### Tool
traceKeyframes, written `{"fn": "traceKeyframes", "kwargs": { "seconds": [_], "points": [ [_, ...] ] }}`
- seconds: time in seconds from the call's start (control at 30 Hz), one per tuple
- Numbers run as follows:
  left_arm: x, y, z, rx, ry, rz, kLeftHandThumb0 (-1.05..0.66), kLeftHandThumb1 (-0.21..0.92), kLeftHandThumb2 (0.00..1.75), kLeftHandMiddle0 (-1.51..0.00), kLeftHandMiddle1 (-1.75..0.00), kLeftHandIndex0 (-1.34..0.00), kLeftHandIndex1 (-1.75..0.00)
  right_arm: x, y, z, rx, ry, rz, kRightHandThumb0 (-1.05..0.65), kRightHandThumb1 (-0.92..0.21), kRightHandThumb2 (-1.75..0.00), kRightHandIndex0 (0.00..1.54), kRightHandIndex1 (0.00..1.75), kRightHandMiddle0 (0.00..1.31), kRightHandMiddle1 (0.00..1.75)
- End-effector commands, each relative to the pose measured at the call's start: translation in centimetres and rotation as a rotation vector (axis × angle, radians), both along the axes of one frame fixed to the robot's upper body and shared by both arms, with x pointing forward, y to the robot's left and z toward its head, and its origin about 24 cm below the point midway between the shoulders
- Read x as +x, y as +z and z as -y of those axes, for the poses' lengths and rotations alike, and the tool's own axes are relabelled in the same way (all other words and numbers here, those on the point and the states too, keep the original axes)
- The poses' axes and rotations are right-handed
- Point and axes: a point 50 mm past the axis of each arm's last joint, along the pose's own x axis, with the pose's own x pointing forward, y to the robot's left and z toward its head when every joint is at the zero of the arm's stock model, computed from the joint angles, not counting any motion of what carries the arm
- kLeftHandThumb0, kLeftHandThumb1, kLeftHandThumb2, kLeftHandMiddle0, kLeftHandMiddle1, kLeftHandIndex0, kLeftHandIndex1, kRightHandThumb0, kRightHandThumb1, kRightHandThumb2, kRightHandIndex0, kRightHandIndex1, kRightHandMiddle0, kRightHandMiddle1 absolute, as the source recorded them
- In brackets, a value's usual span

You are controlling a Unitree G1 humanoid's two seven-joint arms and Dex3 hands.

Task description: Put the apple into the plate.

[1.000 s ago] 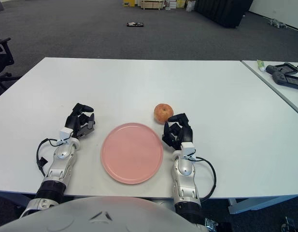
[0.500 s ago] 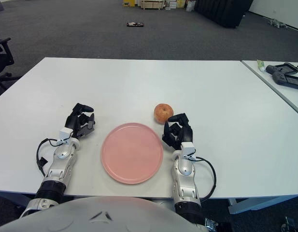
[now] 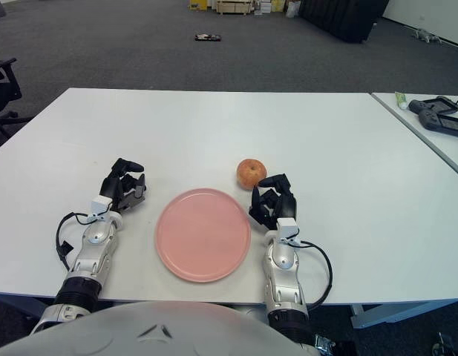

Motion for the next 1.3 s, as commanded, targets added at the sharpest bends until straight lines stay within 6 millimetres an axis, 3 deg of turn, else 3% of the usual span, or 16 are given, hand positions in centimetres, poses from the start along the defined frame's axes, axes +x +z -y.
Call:
{"fn": "traceKeyframes", "kwargs": {
  "seconds": [0.0, 0.1, 0.17, 0.27, 0.37, 0.47, 0.67, 0.8, 0.93, 1.1, 1.27],
  "points": [
    [-0.7, -1.1, 0.0, 0.000, 0.009, -0.062, -0.39, 0.65, 0.90, -0.55, -1.75, -0.36, -1.75, 0.2, 0.7, 0.2, -0.044, -0.024, 0.048, -0.36, -0.86, -0.61, 0.50, 1.65, 0.23, 1.75],
    [-0.7, -1.0, 0.0, 0.001, 0.011, -0.056, -0.39, 0.64, 0.91, -0.56, -1.74, -0.37, -1.75, -0.1, 1.7, 0.0, -0.077, -0.009, 0.089, -0.35, -0.90, -0.56, 0.31, 1.44, 0.19, 1.75],
    [-0.7, -1.0, 0.0, 0.006, 0.010, -0.055, -0.39, 0.64, 0.92, -0.58, -1.73, -0.37, -1.75, -0.1, 1.9, 0.1, -0.098, 0.015, 0.102, -0.47, -0.90, -0.69, 0.15, 1.22, 0.08, 1.32],
    [-0.8, -1.1, -0.1, 0.020, 0.010, -0.056, -0.39, 0.63, 0.92, -0.58, -1.73, -0.37, -1.75, -0.2, 2.0, 0.3, -0.126, 0.037, 0.108, -0.54, -0.87, -0.75, 0.05, 0.83, 0.03, 0.92],
    [-0.8, -1.1, -0.1, 0.028, 0.009, -0.057, -0.39, 0.63, 0.93, -0.59, -1.73, -0.37, -1.75, -0.3, 2.1, 0.4, -0.153, 0.042, 0.105, -0.58, -0.87, -0.73, 0.02, 0.52, 0.01, 0.68],
    [-0.8, -1.1, -0.1, 0.031, 0.007, -0.057, -0.39, 0.63, 0.93, -0.59, -1.73, -0.37, -1.75, -0.4, 2.3, 0.6, -0.176, 0.048, 0.100, -0.64, -0.78, -0.68, 0.00, 0.17, 0.00, 0.38],
    [-0.8, -1.2, 0.0, 0.029, 0.008, -0.060, -0.39, 0.63, 0.92, -0.57, -1.73, -0.37, -1.75, -0.4, 2.4, 0.8, -0.210, 0.049, 0.075, -0.69, -0.62, -0.64, 0.00, 0.02, 0.00, 0.05],
    [-0.8, -1.2, 0.0, 0.012, 0.011, -0.063, -0.39, 0.64, 0.92, -0.57, -1.74, -0.37, -1.75, -0.2, 2.8, 0.8, -0.263, 0.073, 0.066, -0.66, -0.47, -0.66, 0.00, 0.00, 0.00, 0.01],
    [-0.8, -1.1, 0.0, 0.003, 0.011, -0.060, -0.39, 0.63, 0.93, -0.58, -1.74, -0.38, -1.75, -0.1, 3.1, 0.9, -0.338, 0.086, 0.063, -0.69, -0.40, -0.67, 0.00, 0.00, 0.00, 0.00],
    [-0.8, -1.1, 0.0, -0.001, 0.009, -0.055, -0.39, 0.62, 0.94, -0.61, -1.75, -0.38, -1.75, 0.9, 4.0, 0.9, -0.489, 0.128, 0.064, -0.76, -0.40, -0.64, 0.00, 0.00, 0.00, 0.00],
    [-0.8, -1.2, 0.1, -0.005, 0.007, -0.062, -0.39, 0.62, 0.94, -0.62, -1.75, -0.38, -1.75, 2.3, 4.8, 0.5, -0.622, 0.200, 0.076, -0.90, -0.53, -0.48, 0.00, 0.00, 0.00, 0.00]
  ]
}}
